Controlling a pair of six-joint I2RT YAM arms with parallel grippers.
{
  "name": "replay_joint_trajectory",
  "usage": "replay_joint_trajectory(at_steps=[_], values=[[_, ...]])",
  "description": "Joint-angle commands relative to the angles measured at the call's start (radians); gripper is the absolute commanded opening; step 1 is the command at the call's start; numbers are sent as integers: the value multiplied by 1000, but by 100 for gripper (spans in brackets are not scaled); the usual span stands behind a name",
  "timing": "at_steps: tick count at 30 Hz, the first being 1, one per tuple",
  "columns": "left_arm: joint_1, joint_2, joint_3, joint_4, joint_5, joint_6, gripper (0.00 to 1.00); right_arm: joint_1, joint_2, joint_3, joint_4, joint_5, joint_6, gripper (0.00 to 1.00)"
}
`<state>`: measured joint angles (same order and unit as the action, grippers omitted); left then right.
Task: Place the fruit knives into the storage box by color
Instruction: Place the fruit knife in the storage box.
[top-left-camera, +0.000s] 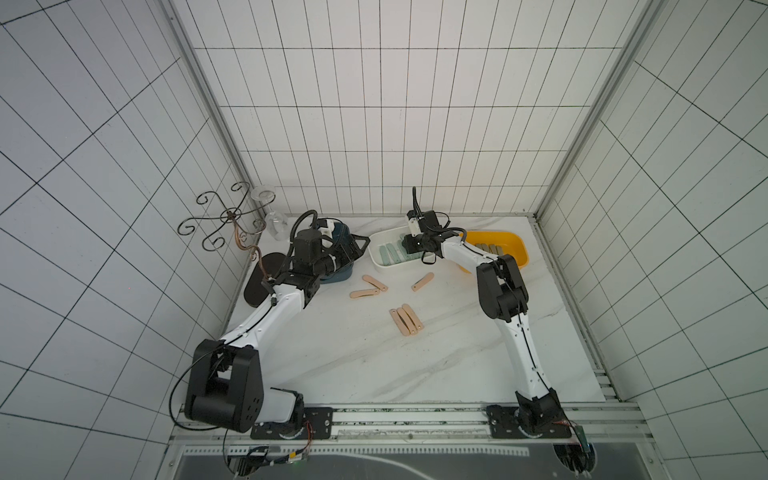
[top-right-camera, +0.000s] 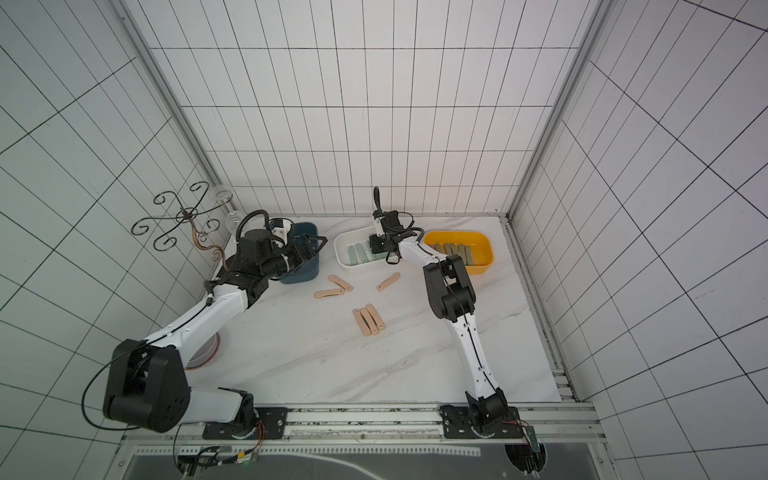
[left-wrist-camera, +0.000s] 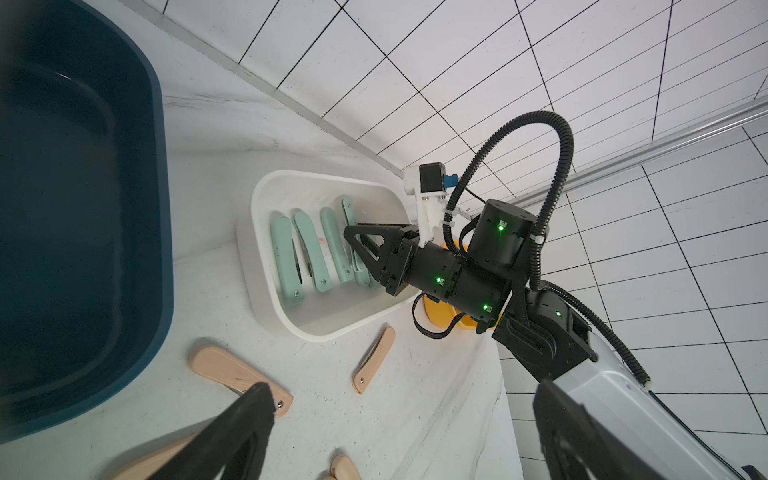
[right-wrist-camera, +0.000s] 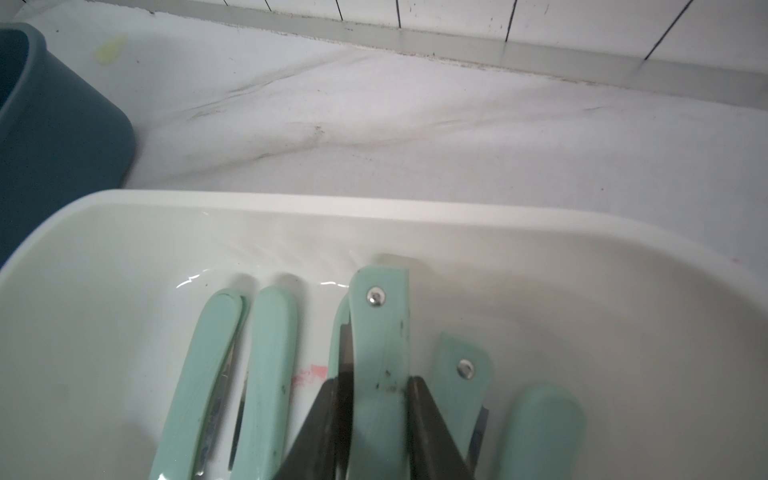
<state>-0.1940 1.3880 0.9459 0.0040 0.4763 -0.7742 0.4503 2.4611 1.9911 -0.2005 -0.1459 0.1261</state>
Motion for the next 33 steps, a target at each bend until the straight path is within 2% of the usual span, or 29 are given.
replay_joint_trajectory(at_steps=[1,7,11,16,27,33], values=[[5,9,14,29,9,7,97,5,31,120,-14,6,-14,26],[7,9,11,29,11,8,97,3,45,121,-25,38,-8,27],[7,10,11,31,10,8,97,0,44,123,-32,49,-5,41],[8,11,11,35,13,2,97,-3,20,120,-39,44,-3,46],[0,25,21,37,9,1,97,-6,-123,86,-21,-29,17,49],[-28,64,43,14,-13,26,97,-28,-240,0,6,-33,52,51]])
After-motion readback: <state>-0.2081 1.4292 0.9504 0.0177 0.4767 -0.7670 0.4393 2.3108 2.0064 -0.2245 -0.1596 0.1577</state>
